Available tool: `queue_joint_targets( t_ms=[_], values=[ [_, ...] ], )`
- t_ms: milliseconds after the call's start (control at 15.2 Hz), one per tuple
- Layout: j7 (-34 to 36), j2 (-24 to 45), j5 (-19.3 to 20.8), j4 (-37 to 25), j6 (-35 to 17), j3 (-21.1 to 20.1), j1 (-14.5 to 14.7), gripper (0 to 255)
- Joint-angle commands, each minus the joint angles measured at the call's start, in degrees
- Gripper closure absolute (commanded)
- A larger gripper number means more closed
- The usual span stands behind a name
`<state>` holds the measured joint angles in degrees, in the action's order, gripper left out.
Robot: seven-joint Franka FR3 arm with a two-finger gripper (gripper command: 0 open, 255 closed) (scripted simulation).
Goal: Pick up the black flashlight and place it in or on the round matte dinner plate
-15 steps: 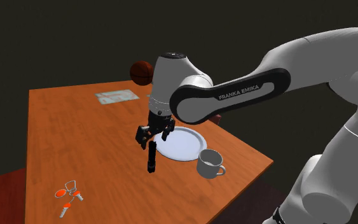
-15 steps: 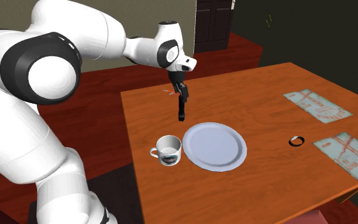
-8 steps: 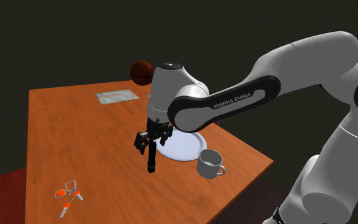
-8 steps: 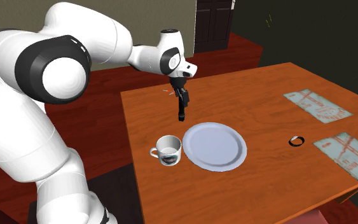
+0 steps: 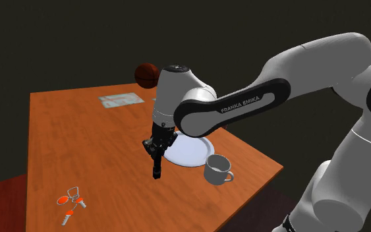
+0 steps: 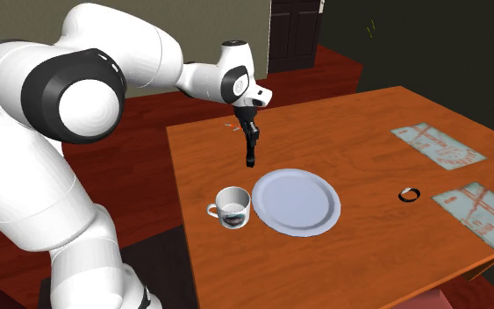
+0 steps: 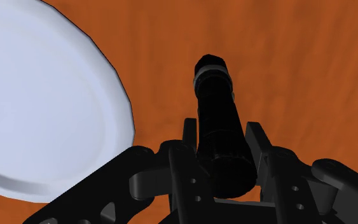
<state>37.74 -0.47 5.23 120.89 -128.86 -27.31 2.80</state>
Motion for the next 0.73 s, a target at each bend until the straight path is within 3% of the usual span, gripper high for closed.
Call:
queue_joint_targets(
  t_ms=[0, 396, 660],
  values=[
    [0.0, 0.0, 0.0, 0.0, 0.0, 0.0, 0.0, 255],
    [0.0, 0.0, 0.0, 0.0, 0.0, 0.0, 0.0, 255],
    [-0.8, -1.2, -0.9, -1.9, 2.9, 0.1, 0.0, 255]
  ],
)
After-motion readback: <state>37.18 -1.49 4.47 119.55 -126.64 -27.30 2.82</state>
